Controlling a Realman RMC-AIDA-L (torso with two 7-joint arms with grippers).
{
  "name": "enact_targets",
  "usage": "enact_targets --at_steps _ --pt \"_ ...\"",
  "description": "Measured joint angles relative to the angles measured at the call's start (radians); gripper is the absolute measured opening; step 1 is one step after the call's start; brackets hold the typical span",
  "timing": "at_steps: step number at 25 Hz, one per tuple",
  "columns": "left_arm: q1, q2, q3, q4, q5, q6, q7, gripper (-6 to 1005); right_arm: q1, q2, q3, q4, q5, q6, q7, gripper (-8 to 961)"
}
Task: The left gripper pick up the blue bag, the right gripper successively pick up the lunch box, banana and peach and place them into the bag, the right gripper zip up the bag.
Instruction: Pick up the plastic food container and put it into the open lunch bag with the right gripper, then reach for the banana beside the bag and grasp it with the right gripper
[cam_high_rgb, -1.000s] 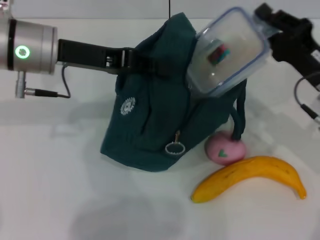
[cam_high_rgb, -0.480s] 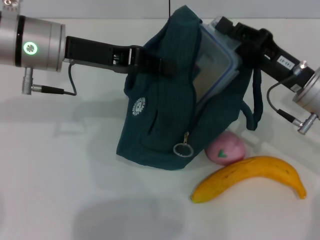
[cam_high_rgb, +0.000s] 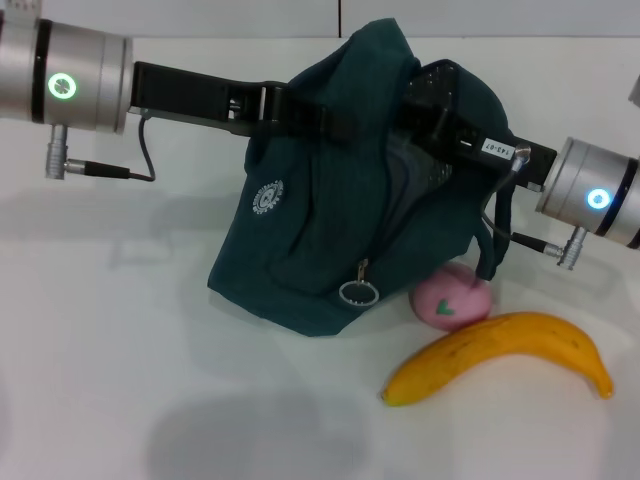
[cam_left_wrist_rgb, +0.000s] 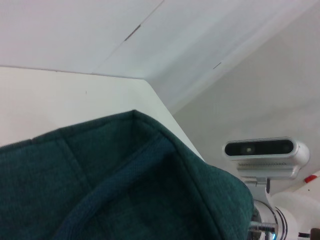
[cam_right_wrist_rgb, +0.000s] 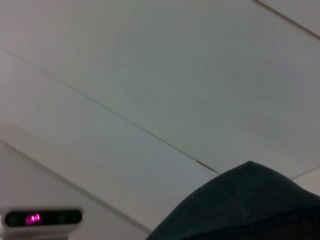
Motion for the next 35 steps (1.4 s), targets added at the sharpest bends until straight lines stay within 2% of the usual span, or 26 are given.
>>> enact_targets --at_steps 5,10,14,21,24,29,32,35 --pt "0.002 0.003 -0.004 0.0 -0.001 0.0 0.0 53 -0.024 0.0 0.008 -0.043 -0.005 -0.019 -0.033 100" --pt "0.007 0.008 -0.006 0.0 -0.015 -0.002 -0.002 53 -0.054 0.0 0.012 -0.093 0.001 -0.051 -0.057 221" --pt "0.011 0.012 -0.006 0.0 -0.034 -0.025 -0.002 53 -0.081 -0.003 0.006 -0.141 0.001 -0.119 -0.059 377" --pt "0.021 0.022 -0.006 0.0 -0.034 -0.077 0.0 54 -0.176 -0.008 0.011 -0.293 0.004 -0.396 -0.139 654" --pt "0.036 0.029 -0.006 0.0 -0.031 -0.089 0.001 54 -0.222 -0.013 0.003 -0.405 0.002 -0.471 -0.153 650" --pt "0.05 0.031 -0.006 0.0 -0.03 -0.091 0.002 54 -0.322 -0.019 -0.057 -0.64 -0.01 -0.475 -0.086 646" --pt "0.055 0.031 -0.006 0.0 -0.028 -0.093 0.003 53 -0.406 -0.009 -0.149 -0.854 -0.01 -0.476 -0.002 646" --pt "0.058 0.031 -0.006 0.0 -0.028 -0.094 0.003 53 -0.516 -0.006 -0.317 -1.155 -0.019 -0.455 0.12 645"
